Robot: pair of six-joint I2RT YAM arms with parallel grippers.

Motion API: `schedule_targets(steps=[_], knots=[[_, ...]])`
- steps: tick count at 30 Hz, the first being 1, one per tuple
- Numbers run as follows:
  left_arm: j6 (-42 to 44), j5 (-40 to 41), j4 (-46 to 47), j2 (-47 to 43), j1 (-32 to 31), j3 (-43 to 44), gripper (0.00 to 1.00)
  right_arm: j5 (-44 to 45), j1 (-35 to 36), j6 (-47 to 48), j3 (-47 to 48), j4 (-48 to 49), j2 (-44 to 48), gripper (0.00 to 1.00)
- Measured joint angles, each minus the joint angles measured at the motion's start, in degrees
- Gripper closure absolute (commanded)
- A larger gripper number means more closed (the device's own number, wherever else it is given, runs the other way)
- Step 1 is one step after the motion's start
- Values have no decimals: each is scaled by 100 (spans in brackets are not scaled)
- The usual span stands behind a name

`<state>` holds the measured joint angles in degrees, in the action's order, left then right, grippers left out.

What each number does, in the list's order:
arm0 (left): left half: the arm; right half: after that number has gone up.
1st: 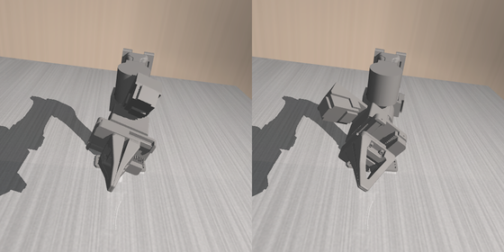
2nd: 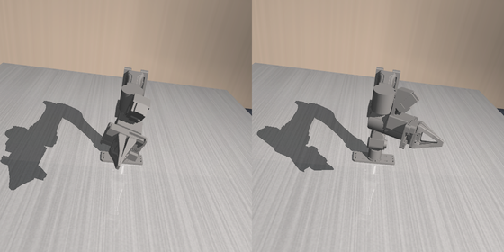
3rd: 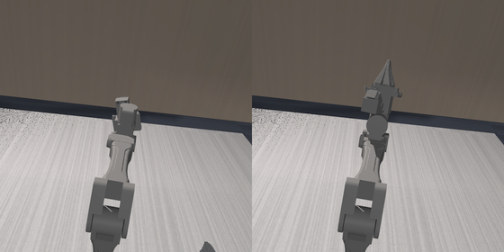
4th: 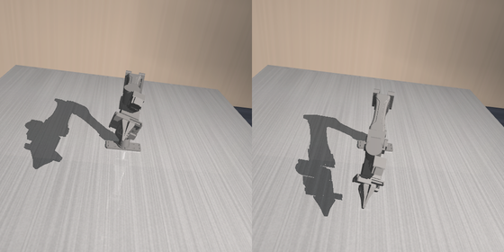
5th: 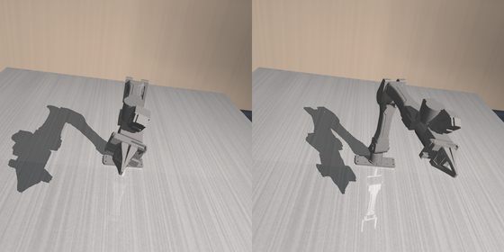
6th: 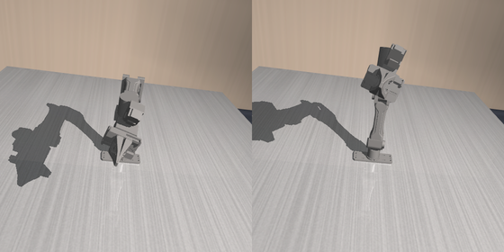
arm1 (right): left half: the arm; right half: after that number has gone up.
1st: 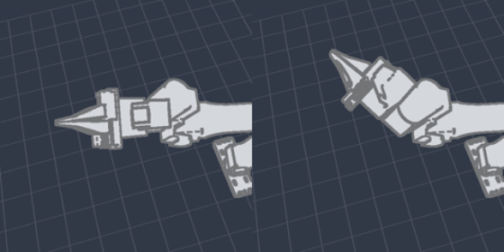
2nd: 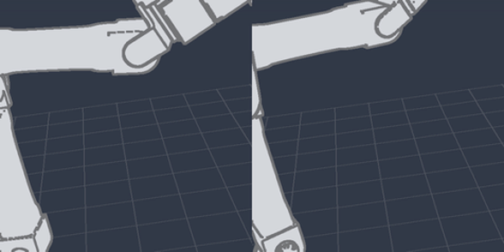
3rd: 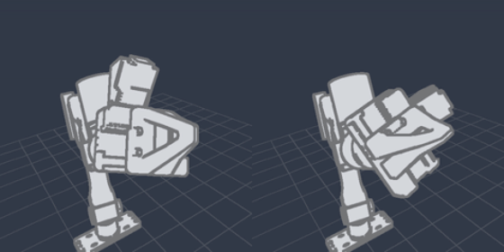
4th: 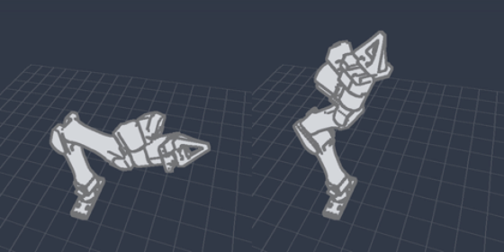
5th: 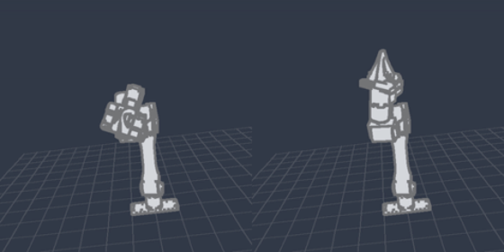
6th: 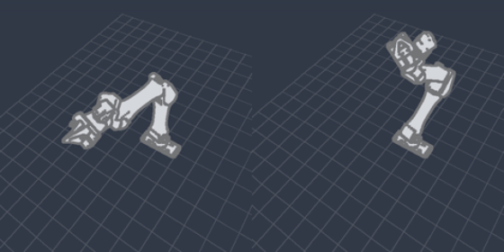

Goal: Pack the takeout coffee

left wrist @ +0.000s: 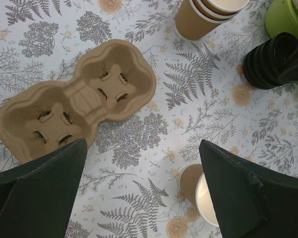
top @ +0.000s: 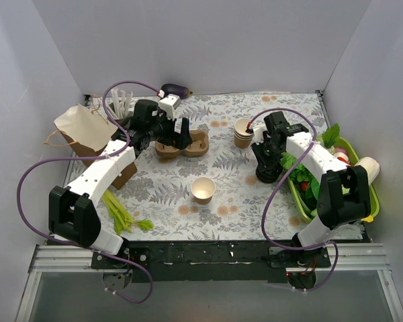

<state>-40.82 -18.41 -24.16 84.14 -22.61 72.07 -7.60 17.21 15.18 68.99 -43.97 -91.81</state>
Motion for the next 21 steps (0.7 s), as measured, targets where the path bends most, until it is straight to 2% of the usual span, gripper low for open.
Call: schedule_targets(steps=[2,5,9,12,17,21], knots=[[-2,0,11,0,0,0,2,2,0,2,0,0,-7,73],[-7,2,24,0,0,0,2,4,0,0,0,0,-7,79],[-7,0,26,0,0,0,2,20,0,11,-2,0,-7,93],[2,0,26,0,0,-2,2,17,0,17,2,-17,-7,99],[146,-37,26,-7,0,-2,2,4,0,26,227,-317,31,99],[573,-267,114,-118,-2,-120,2,-177,0,96,568,-645,280,99]])
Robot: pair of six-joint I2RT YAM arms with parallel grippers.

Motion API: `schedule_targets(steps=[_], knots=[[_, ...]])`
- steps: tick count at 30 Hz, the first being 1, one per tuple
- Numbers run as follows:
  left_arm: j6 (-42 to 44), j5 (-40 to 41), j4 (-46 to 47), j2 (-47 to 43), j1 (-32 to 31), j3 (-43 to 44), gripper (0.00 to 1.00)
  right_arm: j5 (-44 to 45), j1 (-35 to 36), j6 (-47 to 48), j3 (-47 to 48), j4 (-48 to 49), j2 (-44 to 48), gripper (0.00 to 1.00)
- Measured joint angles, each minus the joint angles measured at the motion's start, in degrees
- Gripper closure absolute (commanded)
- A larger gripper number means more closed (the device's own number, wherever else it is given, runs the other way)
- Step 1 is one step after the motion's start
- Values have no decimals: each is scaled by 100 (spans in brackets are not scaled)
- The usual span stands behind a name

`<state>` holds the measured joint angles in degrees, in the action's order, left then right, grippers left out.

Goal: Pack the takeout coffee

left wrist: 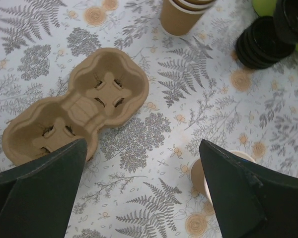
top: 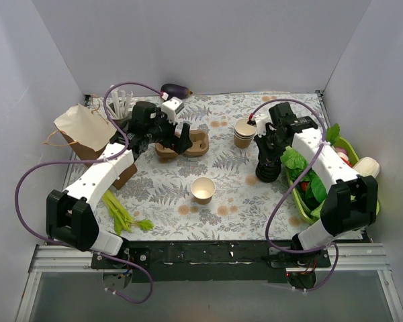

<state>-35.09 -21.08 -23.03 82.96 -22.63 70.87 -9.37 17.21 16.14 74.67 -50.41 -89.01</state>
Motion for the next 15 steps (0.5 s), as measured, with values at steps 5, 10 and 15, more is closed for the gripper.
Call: schedule_targets(steps=[5,10,15], knots=[[1228,-778,551,-673,-48,-717,5,-1062,-24,197,560,-396,203,99],[3080,-1864,1034,-1502,-330,-1235,9,-2673,-31,479,1014,-728,59,99],[4472,-2640,1408,-1165,-776,-925,16,-3807,22,669,1327,-1012,-422,99]])
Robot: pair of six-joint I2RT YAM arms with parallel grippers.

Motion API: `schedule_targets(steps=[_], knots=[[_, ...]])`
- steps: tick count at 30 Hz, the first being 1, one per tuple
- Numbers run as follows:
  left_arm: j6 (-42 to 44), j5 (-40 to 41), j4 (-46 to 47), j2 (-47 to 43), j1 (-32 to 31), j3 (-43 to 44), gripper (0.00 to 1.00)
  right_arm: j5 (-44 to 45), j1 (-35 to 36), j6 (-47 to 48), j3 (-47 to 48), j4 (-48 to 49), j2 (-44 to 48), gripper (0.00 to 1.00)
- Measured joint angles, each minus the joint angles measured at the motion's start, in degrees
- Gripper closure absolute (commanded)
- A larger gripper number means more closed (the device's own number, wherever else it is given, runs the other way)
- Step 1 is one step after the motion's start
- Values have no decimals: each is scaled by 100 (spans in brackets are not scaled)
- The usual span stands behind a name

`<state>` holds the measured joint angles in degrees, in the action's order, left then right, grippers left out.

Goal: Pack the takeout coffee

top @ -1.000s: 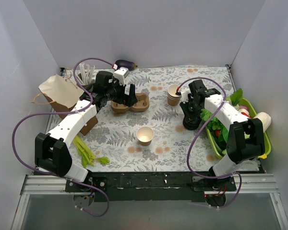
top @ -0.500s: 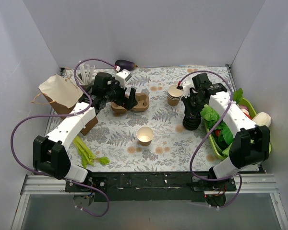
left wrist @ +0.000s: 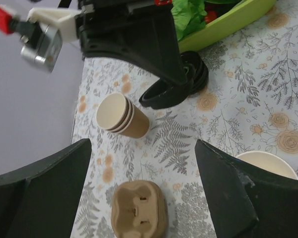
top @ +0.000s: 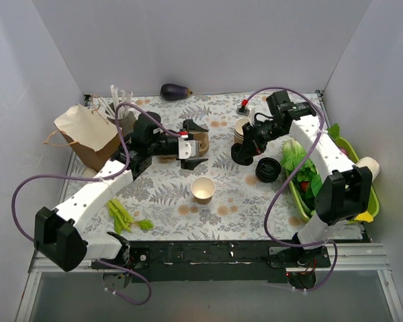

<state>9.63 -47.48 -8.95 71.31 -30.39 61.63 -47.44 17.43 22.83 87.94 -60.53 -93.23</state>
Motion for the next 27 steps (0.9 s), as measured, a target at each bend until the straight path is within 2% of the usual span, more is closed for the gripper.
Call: schedule_targets(steps=[8,14,27], knots=[[1191,-601,-306,809,-415,468,37,-396,470,267,223,-249,-208,99],[1952,-876,-1078,1137,-509,1292,45,-352,713,267,227,-258,-133,99],[3329,-909,-2951,1906,-538,2267,53,-323,782,289,304,-264,-122,99]])
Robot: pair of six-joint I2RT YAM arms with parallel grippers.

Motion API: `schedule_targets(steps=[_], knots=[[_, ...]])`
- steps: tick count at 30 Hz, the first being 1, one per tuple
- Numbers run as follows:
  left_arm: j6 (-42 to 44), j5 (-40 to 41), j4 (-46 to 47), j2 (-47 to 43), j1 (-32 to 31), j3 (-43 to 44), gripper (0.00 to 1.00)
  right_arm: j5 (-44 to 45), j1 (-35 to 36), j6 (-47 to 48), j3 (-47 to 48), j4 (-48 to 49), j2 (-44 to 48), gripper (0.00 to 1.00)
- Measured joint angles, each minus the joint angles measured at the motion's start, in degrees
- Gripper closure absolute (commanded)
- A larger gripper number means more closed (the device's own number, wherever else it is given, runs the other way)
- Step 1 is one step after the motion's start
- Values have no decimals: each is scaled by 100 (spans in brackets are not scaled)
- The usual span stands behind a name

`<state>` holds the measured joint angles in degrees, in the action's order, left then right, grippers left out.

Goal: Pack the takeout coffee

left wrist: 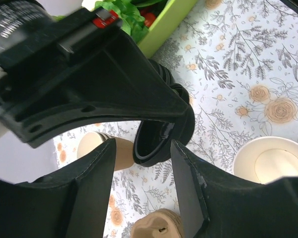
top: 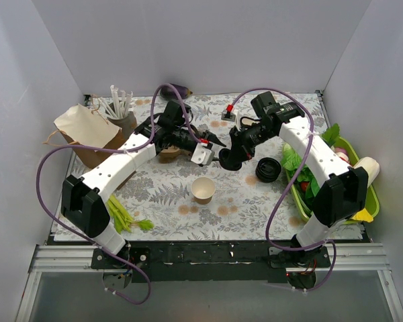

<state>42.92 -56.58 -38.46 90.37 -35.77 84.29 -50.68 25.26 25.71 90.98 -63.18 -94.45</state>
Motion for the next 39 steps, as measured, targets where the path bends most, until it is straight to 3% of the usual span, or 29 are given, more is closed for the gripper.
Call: schedule_targets(steps=[8,13,18,20,22,23,26,29,35,39], knots=[[396,72,-254,216,-33,17,61,-7,0,-2,55,-7,0,99],[481,127,-190,219,-81,-107,78,-7,-7,0,66,-7,0,99],[496,173,-151,219,-107,-214,84,31,-13,7,68,-15,-9,99],[496,205,-149,219,-125,-238,97,46,-15,22,74,-31,-20,99],[481,232,-129,219,-146,-267,100,66,-15,35,76,-55,-26,81],[450,243,-87,216,-155,-297,100,87,-15,44,81,-74,-31,64],[219,330,195,173,-186,-498,100,149,-26,-33,155,-85,-42,38],[-706,533,713,44,-214,-822,100,258,-94,-160,247,59,46,27],[-3711,1080,1650,-599,-190,-1084,100,664,-601,-490,-13,743,1005,25],[-5239,1113,1615,-977,-13,-1073,100,817,-748,-680,-772,1449,1888,24]])
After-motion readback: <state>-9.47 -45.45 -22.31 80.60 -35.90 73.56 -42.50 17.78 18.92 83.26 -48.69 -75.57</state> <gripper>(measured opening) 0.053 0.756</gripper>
